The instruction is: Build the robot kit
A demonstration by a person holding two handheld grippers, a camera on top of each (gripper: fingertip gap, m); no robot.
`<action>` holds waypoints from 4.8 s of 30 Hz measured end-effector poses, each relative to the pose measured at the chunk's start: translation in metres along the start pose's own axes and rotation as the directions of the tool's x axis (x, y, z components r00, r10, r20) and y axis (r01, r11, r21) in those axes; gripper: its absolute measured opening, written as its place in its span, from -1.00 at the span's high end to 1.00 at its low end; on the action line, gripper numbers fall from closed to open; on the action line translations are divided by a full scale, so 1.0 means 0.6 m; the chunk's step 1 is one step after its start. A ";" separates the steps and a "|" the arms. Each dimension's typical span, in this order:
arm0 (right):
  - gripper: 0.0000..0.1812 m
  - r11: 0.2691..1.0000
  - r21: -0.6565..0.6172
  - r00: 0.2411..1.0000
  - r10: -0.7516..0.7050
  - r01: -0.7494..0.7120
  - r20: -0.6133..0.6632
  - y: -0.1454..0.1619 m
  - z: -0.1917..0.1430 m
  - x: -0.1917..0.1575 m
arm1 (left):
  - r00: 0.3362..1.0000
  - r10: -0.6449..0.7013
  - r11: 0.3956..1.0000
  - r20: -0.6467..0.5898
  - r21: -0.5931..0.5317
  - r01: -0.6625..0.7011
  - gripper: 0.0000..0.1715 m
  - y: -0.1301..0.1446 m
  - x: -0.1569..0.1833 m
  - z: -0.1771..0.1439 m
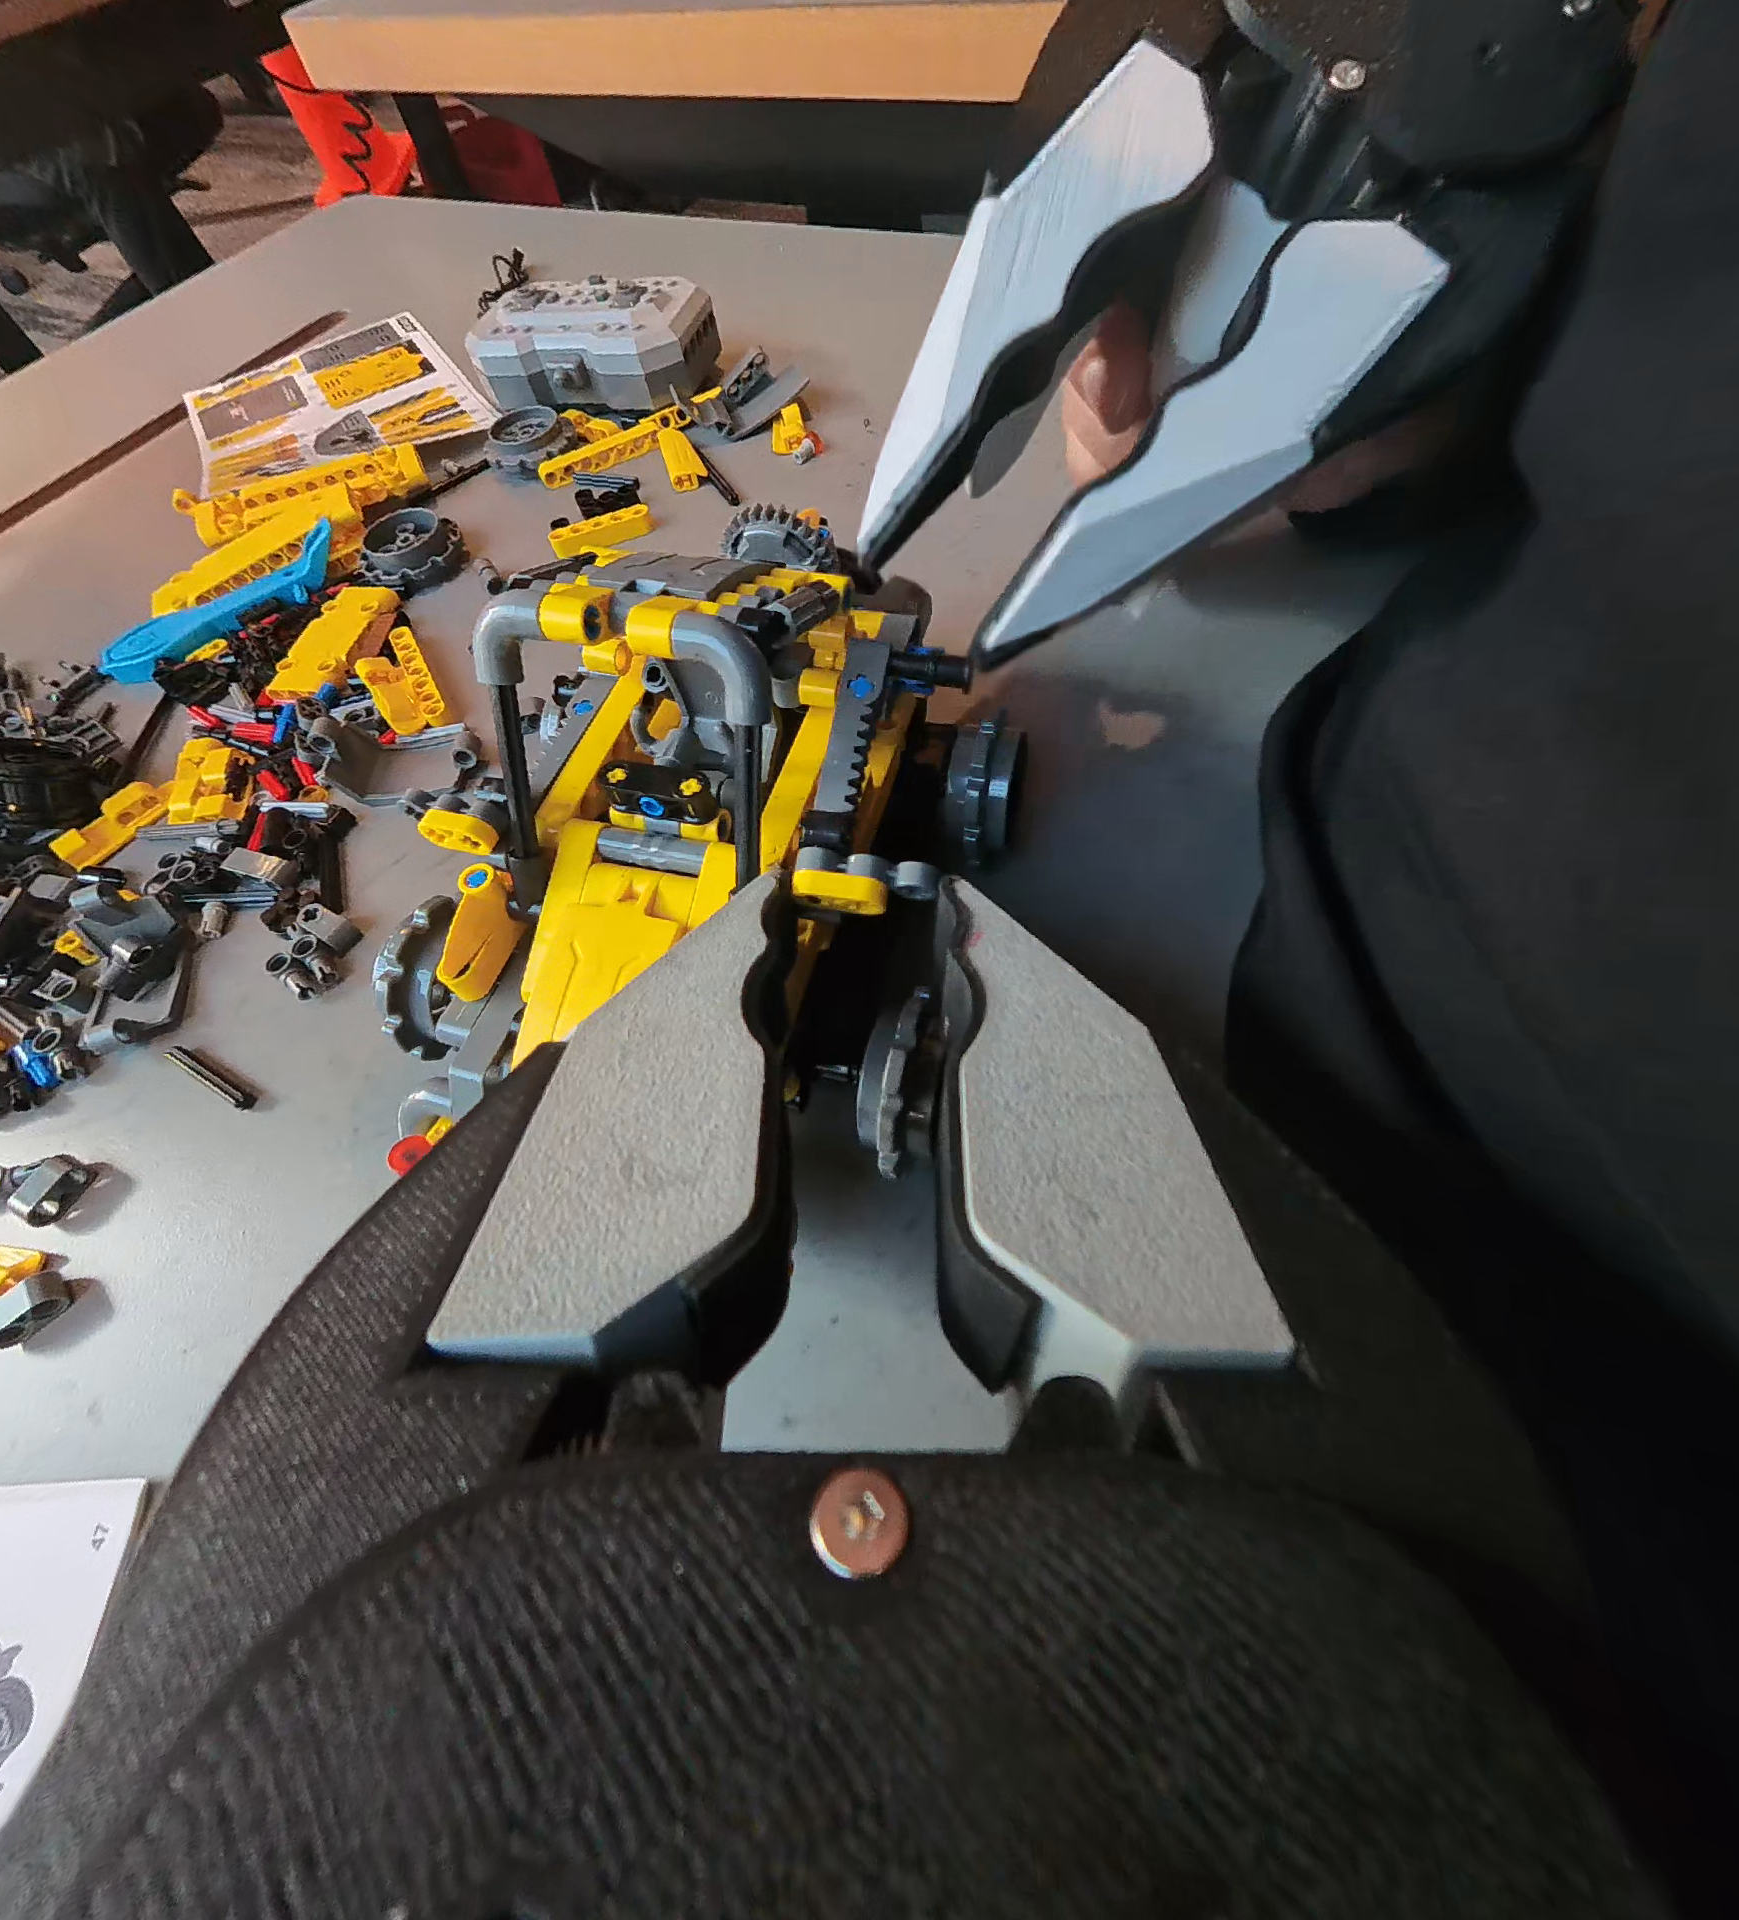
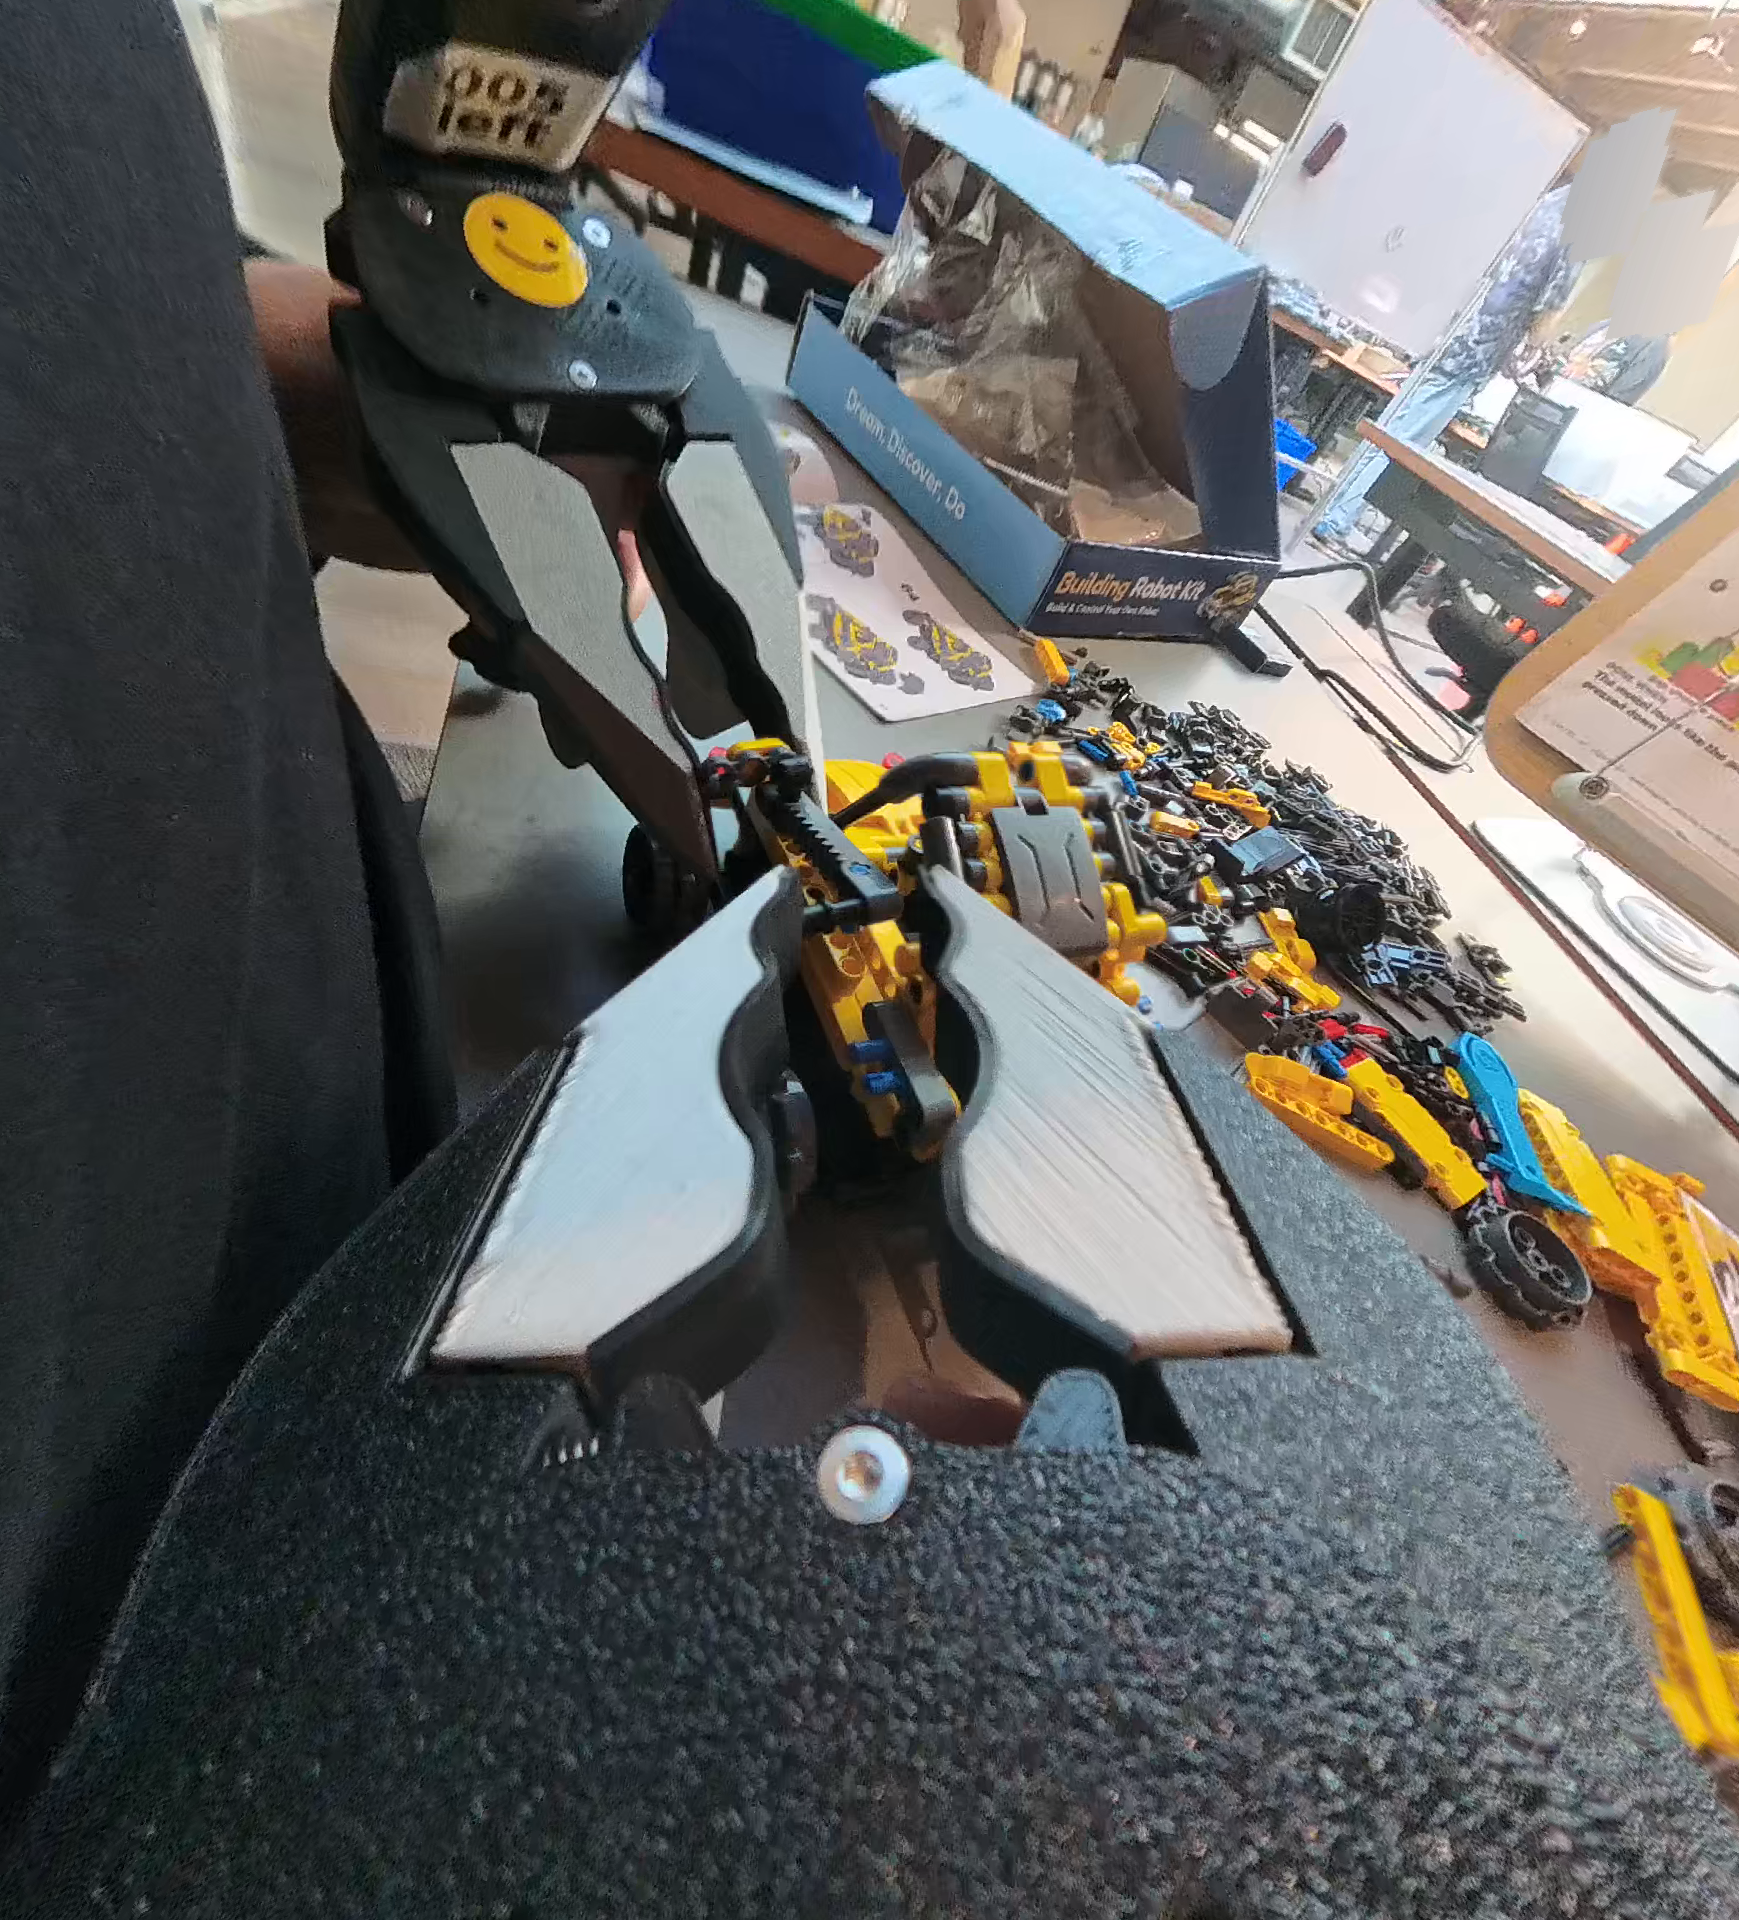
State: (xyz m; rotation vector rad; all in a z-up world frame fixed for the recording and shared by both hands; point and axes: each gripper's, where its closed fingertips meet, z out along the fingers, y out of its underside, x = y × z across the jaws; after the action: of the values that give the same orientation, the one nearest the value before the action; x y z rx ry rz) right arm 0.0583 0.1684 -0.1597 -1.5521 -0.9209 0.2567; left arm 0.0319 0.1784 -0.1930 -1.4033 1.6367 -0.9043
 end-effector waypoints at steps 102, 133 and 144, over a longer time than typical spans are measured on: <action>0.88 0.926 -0.376 0.965 -0.085 -0.015 -0.247 0.036 0.021 -0.017 | 0.969 0.235 0.971 0.082 -0.074 -0.229 0.74 0.008 -0.028 -0.006; 0.86 0.618 -0.714 0.827 -0.554 0.329 -0.099 0.042 0.053 0.023 | 0.973 0.185 0.955 -0.139 -0.207 -0.211 0.74 0.004 -0.034 -0.009; 0.88 0.632 -0.697 0.811 -0.571 0.339 -0.124 0.047 0.059 0.026 | 0.976 0.182 0.964 -0.116 -0.177 -0.201 0.74 0.011 -0.046 -0.015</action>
State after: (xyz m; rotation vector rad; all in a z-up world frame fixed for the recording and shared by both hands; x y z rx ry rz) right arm 0.0573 0.2071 -0.1880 -1.8246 -1.1633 -0.7796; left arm 0.0230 0.2067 -0.1918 -1.3123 1.9382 -0.7327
